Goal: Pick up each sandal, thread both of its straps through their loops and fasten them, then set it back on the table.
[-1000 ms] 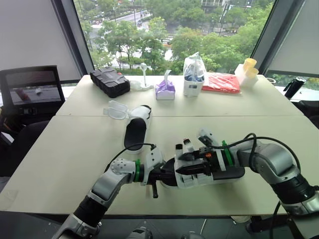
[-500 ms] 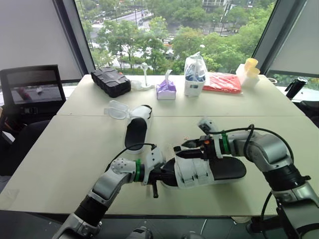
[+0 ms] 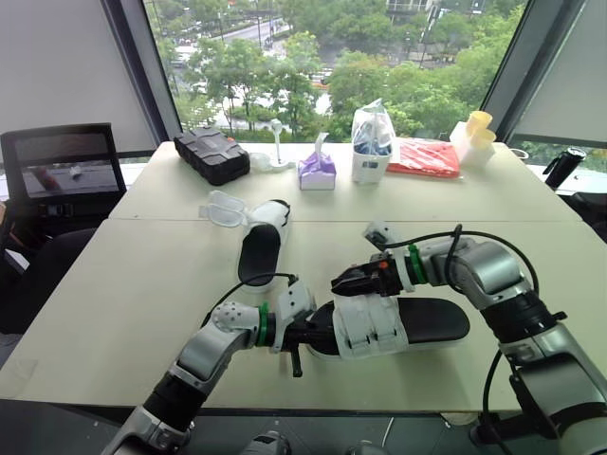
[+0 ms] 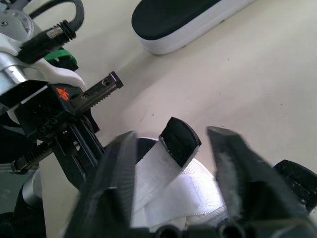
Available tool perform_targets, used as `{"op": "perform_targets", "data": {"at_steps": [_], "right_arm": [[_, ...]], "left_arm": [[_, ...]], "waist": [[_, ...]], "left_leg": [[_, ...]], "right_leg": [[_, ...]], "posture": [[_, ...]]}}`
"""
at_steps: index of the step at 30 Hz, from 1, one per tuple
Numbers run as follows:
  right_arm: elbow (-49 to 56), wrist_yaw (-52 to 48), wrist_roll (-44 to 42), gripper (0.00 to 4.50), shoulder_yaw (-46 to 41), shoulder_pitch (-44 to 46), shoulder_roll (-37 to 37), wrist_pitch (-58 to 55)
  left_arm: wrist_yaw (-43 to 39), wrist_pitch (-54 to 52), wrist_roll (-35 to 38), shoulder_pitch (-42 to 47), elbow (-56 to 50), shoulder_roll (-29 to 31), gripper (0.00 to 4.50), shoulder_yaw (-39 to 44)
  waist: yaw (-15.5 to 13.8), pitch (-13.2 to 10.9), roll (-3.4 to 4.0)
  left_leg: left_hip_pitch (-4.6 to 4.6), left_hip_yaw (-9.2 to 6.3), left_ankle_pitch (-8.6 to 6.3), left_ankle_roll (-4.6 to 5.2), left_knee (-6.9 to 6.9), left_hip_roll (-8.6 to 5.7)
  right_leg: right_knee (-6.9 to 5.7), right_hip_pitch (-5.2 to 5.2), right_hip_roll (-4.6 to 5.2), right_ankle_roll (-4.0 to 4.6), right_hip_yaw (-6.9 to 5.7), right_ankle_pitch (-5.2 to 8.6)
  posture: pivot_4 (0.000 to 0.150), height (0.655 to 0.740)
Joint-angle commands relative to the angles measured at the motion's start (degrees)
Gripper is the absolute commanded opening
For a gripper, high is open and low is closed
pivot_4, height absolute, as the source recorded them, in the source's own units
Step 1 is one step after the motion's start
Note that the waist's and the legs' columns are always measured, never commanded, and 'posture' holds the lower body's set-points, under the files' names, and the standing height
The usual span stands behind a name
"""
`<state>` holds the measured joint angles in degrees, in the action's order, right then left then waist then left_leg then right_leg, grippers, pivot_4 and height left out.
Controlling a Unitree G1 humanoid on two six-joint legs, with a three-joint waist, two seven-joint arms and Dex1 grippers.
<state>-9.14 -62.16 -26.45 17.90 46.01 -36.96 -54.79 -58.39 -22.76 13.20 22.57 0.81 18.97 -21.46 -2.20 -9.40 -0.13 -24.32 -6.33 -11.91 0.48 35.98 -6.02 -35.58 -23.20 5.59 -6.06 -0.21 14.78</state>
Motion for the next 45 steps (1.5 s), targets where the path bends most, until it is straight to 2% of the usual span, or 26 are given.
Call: {"op": "perform_targets", "data": {"at_steps": [1, 6, 13, 18, 28, 42, 45], "right_arm": [[0.32, -1.85, 1.05, 0.12, 0.29, 2.12, 0.61, 0.96], [0.95, -3.21, 1.55, 0.05, -0.22, 2.9, 0.83, 0.96], [9.19, -6.27, -5.74, 0.05, -8.0, 5.99, -2.34, -4.45], [11.53, -4.88, -6.75, 0.05, -9.39, 6.18, -2.73, -5.01], [3.44, -3.22, 0.46, 0.05, -4.68, 5.25, -1.32, 3.32], [-8.75, -5.44, 8.7, 0.05, -0.32, 6.88, 3.21, 11.56], [-11.67, -5.32, 12.71, 0.05, 2.2, 6.68, 3.61, 15.03]], "left_arm": [[1.8, -1.25, -1.61, -1.44, 1.66, 0.13, 0.0, -0.88], [1.91, -1.51, -1.57, -1.61, 1.31, 0.13, 0.0, -0.86], [0.31, -2.46, -1.4, -1.44, 0.83, 0.84, 0.0, -1.88], [-0.23, -2.01, -1.69, -1.0, 0.65, 1.06, 0.0, -2.35], [-0.9, -2.19, -1.67, -0.82, -0.17, 1.55, 0.0, -2.91], [0.25, -3.82, -1.35, -1.12, -1.52, 1.4, 0.0, -2.44], [0.59, -3.98, -1.3, -1.22, -1.64, 1.31, 0.0, -2.29]], "waist": [[0.0, 0.0, 0.0], [0.02, 0.0, 0.0], [0.01, -0.01, 0.02], [0.34, -0.01, 0.01], [1.62, -0.03, 0.02], [1.65, -0.03, 0.02], [1.68, -0.02, 0.03]], "left_leg": [[0.0, 0.0, 0.0, 0.0, 0.0, 0.0], [0.0, 0.0, 0.0, -0.01, 0.0, 0.0], [-0.05, 0.0, 0.0, -0.01, -0.01, 0.0], [-0.05, 0.0, -0.01, -0.02, -0.03, 0.02], [-0.09, 0.01, 0.04, -0.05, -0.06, 0.0], [-0.06, 0.0, 0.13, -0.01, -0.06, 0.0], [-0.06, 0.0, 0.14, -0.02, -0.06, 0.0]], "right_leg": [[0.0, 0.0, 0.0, 0.0, 0.0, 0.0], [-0.01, 0.0, 0.0, -0.02, 0.0, -0.01], [-0.01, -0.06, 0.0, -0.04, 0.0, -0.02], [-0.05, -0.06, -0.01, -0.02, 0.02, -0.01], [-0.42, -0.13, -0.01, -0.03, 0.07, -0.01], [-0.5, -0.15, -0.03, -0.06, 0.07, -0.03], [-0.51, -0.15, -0.03, -0.06, 0.07, -0.03]], "posture": [[0.15, 0.74], [0.15, 0.74], [0.15, 0.74], [0.15, 0.74], [0.15, 0.74], [0.15, 0.74], [0.15, 0.74]]}}
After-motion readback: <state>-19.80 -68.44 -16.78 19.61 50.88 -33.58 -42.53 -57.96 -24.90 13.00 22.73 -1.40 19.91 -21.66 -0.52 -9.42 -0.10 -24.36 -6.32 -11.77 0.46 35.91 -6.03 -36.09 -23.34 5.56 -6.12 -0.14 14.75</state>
